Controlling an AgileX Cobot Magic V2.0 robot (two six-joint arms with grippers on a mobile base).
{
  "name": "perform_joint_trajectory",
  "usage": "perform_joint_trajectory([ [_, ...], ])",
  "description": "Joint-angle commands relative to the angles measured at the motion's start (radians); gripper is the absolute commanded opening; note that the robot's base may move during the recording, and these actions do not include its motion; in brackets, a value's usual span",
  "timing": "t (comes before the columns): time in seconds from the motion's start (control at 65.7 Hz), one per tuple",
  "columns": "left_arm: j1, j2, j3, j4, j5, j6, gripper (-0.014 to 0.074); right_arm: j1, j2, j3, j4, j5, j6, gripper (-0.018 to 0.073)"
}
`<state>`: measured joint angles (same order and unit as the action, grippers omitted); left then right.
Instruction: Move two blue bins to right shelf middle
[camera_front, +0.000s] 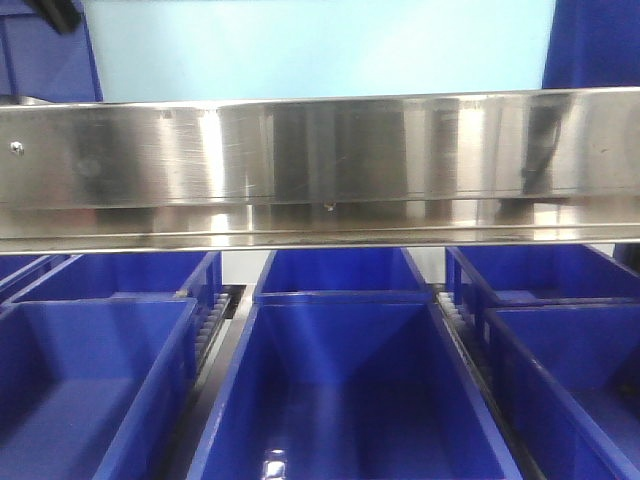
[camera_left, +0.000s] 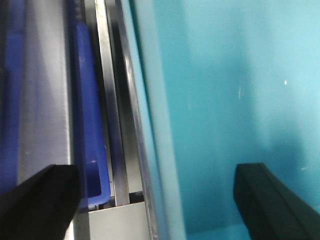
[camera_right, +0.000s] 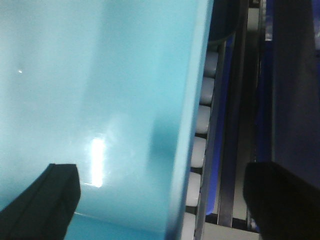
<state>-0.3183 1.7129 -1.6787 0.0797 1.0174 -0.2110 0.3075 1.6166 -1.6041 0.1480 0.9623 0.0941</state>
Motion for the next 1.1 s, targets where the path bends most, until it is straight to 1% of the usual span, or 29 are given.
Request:
perform_joint_trajectory([
  [0.0,0.005,0.001,0.020,-0.006,-0.013,-0.001,0.0459,0.004,0.014,0.003,-0.003,0.009,-0.006,0.0442],
  [0.061,0.005,0.001,0.030,-0.006,-0.017,-0.001,0.0381,0.004,0.024,0.003,-0.003,0.021,-0.006,0.0330],
  [0.076,0.005,0.001,0.032,-0.006,-0.017,-0.001,0.0356,0.004,0.024,0.003,-0.003,0.024,-0.006,0.0280],
  [0.091,0.005,0.001,0.032,-0.006,-0.019,-0.001,0.0328,0.004,0.024,0.003,-0.003,0.024,-0.006,0.0262],
  [0.122,0.005,0.001,0.032,-0.006,-0.020,-0.001,0.0269,0.004,0.025,0.003,-0.003,0.027,-0.006,0.0188],
  [0.137,0.005,0.001,0.032,-0.006,-0.023,-0.001,0.0221,0.004,0.025,0.003,-0.003,0.027,-0.006,0.0131],
  [0.168,0.005,0.001,0.032,-0.006,-0.026,-0.001,0.0169,0.004,0.025,0.003,-0.003,0.027,-0.006,0.0053],
  [0.183,0.005,0.001,0.032,-0.009,-0.028,-0.001,0.0115,0.004,0.025,0.003,-0.003,0.027,-0.006,0.0014],
  [0.228,0.005,0.001,0.032,-0.011,-0.030,-0.001,0.0005,0.004,0.025,0.003,-0.003,0.027,-0.006,-0.0101],
  [0.244,0.005,0.001,0.032,-0.014,-0.030,-0.001,-0.0032,0.004,0.025,0.003,-0.003,0.027,-0.006,-0.0155],
  [0.259,0.005,0.001,0.032,-0.014,-0.030,-0.001,-0.0068,0.004,0.025,0.003,-0.003,0.027,-0.006,-0.0167],
  [0.274,0.005,0.001,0.032,-0.014,-0.030,-0.001,-0.0104,0.004,0.025,0.003,-0.003,0.027,-0.006,-0.0163],
  [0.289,0.005,0.001,0.032,-0.014,-0.030,-0.001,-0.0109,0.004,0.025,0.003,-0.003,0.027,-0.006,-0.0160],
  [0.365,0.005,0.001,0.032,-0.024,-0.026,-0.001,-0.0111,0.004,0.025,0.003,-0.003,0.027,-0.006,-0.0154],
  [0.64,0.005,0.001,0.032,-0.024,-0.003,-0.001,-0.0111,0.004,0.023,-0.002,0.003,0.013,-0.006,-0.0154],
  [0.868,0.005,-0.043,-0.025,-0.024,-0.003,-0.001,-0.0111,0.004,-0.048,-0.002,0.003,-0.090,-0.006,-0.0154],
  [1.081,0.005,-0.083,-0.170,-0.024,-0.007,-0.001,-0.0111,0.004,-0.139,-0.002,0.001,-0.255,-0.006,-0.0154],
])
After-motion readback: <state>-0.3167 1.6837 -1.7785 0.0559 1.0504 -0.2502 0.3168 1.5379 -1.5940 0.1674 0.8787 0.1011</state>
